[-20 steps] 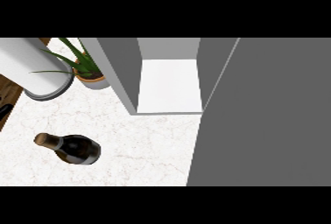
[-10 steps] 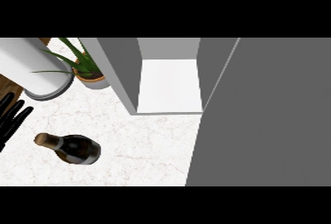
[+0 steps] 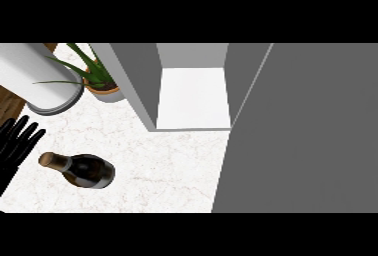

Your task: Pick up the wine, place it into the cabinet and close the cabinet

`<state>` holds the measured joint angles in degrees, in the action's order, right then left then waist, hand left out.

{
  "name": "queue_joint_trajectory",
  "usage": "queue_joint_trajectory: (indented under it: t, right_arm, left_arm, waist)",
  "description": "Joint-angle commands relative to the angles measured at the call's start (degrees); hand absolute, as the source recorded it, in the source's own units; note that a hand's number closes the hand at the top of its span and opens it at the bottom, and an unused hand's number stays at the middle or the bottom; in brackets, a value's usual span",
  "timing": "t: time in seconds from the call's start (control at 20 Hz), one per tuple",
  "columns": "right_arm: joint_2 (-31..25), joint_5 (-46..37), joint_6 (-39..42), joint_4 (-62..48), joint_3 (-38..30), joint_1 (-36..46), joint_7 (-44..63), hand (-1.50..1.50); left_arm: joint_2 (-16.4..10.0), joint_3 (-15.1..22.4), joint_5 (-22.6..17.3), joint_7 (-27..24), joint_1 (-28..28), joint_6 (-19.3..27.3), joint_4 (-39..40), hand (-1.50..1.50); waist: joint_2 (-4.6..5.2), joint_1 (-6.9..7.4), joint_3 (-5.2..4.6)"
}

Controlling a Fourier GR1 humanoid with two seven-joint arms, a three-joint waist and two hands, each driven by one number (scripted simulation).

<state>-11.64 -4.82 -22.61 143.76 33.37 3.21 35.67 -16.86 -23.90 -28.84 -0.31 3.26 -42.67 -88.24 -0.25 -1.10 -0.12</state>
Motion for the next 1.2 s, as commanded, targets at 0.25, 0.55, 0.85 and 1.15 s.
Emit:
queue_joint_trajectory:
  t: [0.25,0.55,0.85,1.15]
  right_arm:
    - [-2.14,-8.63,-2.54,9.86,3.08,0.27,5.92,-1.5]
    - [-5.09,-6.2,-2.97,13.02,0.8,-0.04,6.1,-1.5]
    - [-4.6,-8.13,-4.82,9.16,3.73,0.58,3.86,-1.5]
    - [-5.9,-6.57,-5.33,9.16,3.1,1.75,5.69,-1.5]
  left_arm:
    - [-0.61,-0.09,9.98,-9.91,-3.83,-4.12,13.16,-1.5]
    - [1.66,1.91,20.8,-19.83,-4.88,-1.65,20.9,-1.5]
    - [-0.46,2.99,27.7,-31.78,-6.62,-0.3,31.9,-1.5]
    - [-1.58,4.76,27.76,-34.08,-12.19,-0.53,40.8,-1.5]
  waist:
    - [0.03,0.04,0.01]
    - [-0.02,-0.56,-0.05]
    - [0.08,-0.21,-0.07]
    - [0.12,-0.29,-0.05]
